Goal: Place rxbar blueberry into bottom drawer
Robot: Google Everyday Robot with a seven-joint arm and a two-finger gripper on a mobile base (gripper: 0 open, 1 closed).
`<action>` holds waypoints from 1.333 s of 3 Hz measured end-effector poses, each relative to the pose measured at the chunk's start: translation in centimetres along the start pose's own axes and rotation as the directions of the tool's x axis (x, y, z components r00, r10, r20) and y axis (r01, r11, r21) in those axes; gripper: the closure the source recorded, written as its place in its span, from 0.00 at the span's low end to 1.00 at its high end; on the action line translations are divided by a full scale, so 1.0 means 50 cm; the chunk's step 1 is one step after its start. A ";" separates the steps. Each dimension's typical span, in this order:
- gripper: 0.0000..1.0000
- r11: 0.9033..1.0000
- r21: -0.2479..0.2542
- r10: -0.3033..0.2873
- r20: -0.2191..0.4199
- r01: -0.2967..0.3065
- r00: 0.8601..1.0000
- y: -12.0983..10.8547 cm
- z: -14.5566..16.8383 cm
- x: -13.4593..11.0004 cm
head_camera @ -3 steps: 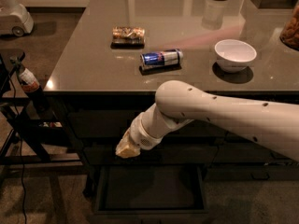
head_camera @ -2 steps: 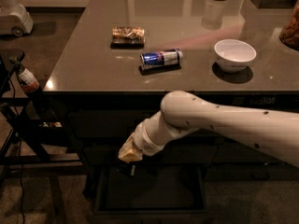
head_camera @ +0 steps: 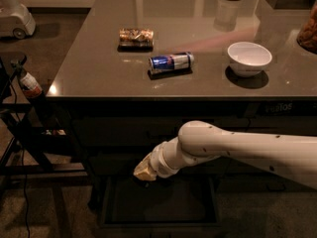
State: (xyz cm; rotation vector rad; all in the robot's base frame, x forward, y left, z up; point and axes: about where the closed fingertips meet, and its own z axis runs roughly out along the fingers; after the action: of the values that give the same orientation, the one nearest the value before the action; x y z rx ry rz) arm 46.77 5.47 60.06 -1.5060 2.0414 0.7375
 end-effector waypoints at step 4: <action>1.00 0.961 0.047 0.264 0.152 -0.274 0.952 -0.053 0.129 0.240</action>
Offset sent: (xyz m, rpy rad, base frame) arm -0.0087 -0.0353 -0.1156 0.1929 0.1041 -0.2560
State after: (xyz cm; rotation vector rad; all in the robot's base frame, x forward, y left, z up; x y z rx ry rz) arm 46.55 0.90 46.95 -1.1139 2.1600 0.8455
